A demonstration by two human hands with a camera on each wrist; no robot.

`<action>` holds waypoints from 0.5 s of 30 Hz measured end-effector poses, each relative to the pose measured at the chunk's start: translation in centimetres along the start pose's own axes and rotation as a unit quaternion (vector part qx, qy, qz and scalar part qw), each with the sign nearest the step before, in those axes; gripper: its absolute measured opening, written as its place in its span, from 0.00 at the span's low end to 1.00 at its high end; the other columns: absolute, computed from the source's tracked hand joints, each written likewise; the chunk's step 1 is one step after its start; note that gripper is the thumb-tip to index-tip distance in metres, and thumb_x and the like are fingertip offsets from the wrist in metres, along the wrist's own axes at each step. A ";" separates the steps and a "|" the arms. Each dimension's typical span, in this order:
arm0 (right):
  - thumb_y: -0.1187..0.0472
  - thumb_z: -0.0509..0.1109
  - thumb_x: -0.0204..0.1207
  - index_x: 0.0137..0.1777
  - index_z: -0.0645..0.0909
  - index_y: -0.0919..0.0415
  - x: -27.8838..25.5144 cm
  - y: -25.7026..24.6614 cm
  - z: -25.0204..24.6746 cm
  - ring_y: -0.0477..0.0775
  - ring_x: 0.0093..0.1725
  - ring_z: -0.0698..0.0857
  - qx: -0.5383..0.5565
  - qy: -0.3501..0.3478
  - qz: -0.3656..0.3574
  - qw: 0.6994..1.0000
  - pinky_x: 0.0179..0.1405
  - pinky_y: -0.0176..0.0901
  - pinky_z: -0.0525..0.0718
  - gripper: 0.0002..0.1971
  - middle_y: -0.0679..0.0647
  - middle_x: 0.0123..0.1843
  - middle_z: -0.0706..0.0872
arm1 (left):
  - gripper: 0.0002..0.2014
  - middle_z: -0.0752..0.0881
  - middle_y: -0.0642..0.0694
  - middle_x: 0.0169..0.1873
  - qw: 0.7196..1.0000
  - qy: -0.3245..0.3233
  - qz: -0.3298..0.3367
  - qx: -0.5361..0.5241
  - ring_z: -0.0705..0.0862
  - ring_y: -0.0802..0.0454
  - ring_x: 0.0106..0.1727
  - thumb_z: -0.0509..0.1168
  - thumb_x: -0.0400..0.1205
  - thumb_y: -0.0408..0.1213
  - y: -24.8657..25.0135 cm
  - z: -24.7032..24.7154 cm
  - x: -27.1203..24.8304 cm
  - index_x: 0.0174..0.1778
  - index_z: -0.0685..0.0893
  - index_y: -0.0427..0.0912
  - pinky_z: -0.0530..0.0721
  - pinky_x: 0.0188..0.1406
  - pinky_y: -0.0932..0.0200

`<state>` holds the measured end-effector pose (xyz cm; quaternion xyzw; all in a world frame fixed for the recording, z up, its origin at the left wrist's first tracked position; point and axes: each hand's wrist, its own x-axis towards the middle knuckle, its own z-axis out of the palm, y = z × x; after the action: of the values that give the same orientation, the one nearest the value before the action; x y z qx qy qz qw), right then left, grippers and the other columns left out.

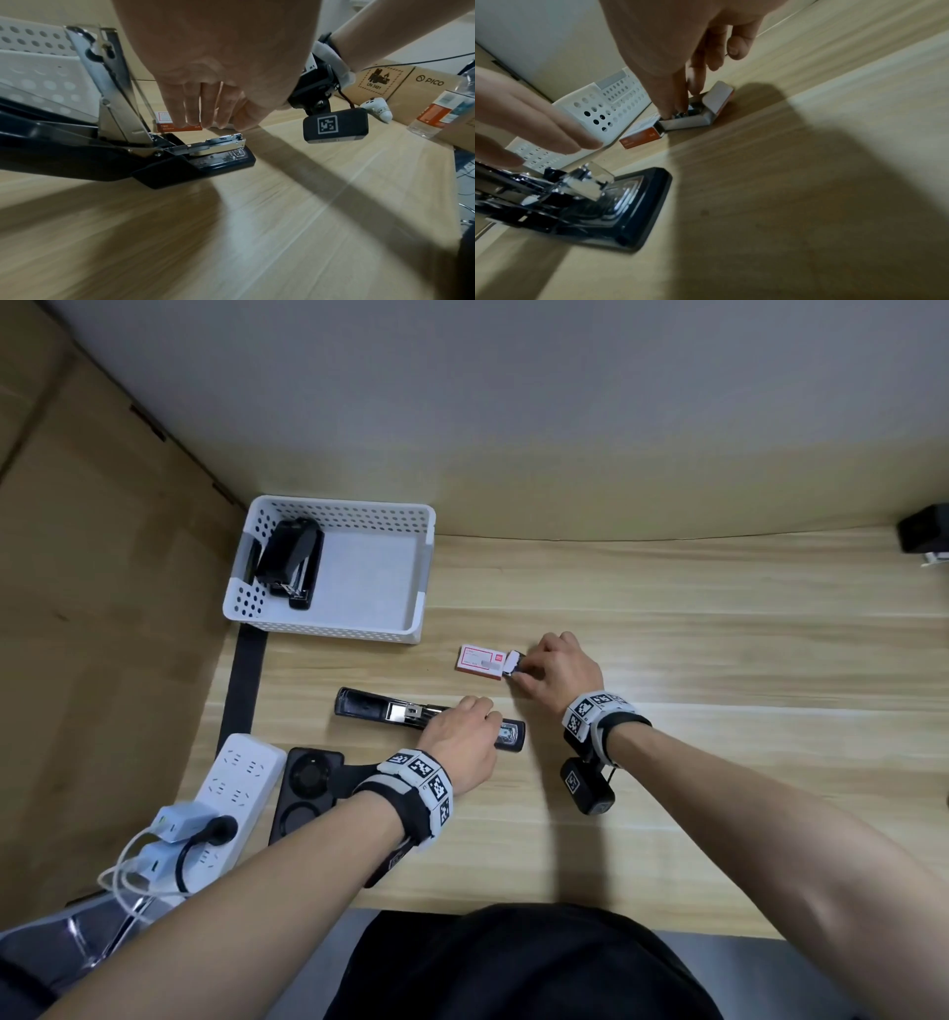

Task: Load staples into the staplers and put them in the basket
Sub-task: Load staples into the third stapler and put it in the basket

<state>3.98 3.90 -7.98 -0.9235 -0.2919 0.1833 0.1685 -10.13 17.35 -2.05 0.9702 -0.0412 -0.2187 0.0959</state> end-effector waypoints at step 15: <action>0.43 0.71 0.75 0.52 0.89 0.49 0.5 0.0 0.0 0.52 0.58 0.72 0.012 -0.011 0.002 1.000 0.40 0.43 0.74 0.13 0.48 0.50 0.79 | 0.16 0.77 0.44 0.62 0.999 -0.032 -0.018 0.003 0.74 0.46 0.66 0.57 0.82 0.38 -0.8 0.2 -0.2 0.64 0.78 0.39 0.79 0.58 0.50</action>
<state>4.34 4.23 -8.08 -0.9198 -0.2901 0.1973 0.1760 -10.32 18.11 -2.33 0.9636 -0.0272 -0.2513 0.0872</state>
